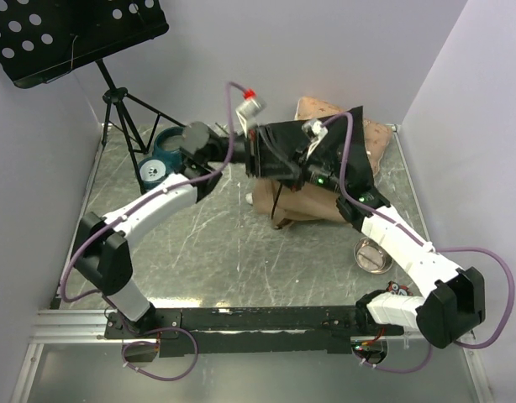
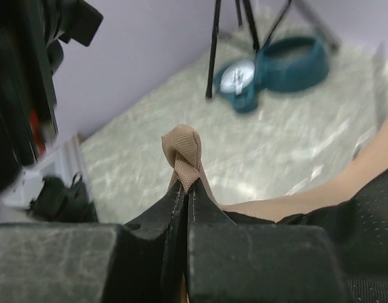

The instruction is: Set up the pet tent

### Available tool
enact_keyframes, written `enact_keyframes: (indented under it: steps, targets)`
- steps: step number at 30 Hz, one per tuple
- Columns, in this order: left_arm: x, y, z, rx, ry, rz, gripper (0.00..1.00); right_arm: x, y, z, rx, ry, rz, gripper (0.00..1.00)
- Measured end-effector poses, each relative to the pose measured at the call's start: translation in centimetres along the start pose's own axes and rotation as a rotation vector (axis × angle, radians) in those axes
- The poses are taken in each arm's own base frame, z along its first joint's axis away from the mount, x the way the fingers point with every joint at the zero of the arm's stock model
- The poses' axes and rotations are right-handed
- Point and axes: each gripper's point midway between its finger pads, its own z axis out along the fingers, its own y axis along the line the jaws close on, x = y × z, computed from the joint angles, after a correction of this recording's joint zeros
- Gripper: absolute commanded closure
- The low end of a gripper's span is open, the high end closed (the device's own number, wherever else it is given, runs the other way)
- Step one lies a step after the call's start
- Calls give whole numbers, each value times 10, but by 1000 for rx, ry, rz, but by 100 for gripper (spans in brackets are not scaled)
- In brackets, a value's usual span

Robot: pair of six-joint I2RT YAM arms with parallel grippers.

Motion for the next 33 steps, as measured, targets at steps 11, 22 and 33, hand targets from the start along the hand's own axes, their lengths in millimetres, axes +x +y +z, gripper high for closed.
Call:
enact_keyframes:
  steps: [11, 22, 33]
  targets:
    - [57, 31, -19, -48, 84, -124, 99, 22, -14, -19, -49, 8, 252, 100]
    - [61, 46, -32, -114, 75, -149, 99, 10, -9, -27, -92, -51, 390, 100]
    - [64, 57, -40, -164, 48, -180, 99, 6, -12, -33, -81, -68, 488, 100]
